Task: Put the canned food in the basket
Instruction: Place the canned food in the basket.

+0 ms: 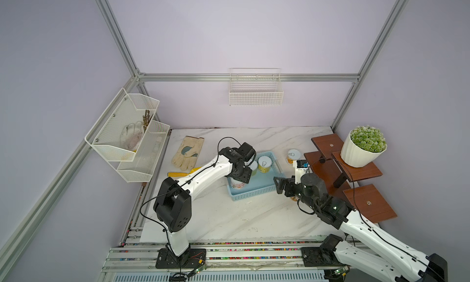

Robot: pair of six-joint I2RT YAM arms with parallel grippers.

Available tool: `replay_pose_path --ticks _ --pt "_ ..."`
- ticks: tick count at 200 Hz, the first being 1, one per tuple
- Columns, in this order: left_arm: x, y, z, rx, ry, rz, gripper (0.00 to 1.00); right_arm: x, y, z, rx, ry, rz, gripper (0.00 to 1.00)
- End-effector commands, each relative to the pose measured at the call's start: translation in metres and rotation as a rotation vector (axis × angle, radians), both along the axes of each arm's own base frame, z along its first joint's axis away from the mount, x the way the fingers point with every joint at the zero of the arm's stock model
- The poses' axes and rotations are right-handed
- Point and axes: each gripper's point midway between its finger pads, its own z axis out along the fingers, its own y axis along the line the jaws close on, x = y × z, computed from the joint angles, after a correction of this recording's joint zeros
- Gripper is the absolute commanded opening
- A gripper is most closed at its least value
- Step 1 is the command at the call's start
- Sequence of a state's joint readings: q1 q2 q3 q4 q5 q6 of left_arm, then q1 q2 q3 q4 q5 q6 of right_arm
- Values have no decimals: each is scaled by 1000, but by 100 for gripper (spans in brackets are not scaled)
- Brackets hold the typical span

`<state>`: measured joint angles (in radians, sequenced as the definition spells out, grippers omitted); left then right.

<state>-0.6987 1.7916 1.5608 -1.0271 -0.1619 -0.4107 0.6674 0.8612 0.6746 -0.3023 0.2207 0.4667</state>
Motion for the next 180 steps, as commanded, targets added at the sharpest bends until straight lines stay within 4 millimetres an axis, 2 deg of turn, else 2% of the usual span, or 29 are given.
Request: replay_pose_path --ticks 1,101,180 --pt "13 -7 28 -73 -114 37 64 1 -8 -7 -10 9 -38 100" --pt "13 -10 -16 -49 -61 59 62 2 -12 -12 -10 16 -60 100" --pt "12 -7 -47 -12 -28 76 66 0 -13 -14 -8 20 -64 100"
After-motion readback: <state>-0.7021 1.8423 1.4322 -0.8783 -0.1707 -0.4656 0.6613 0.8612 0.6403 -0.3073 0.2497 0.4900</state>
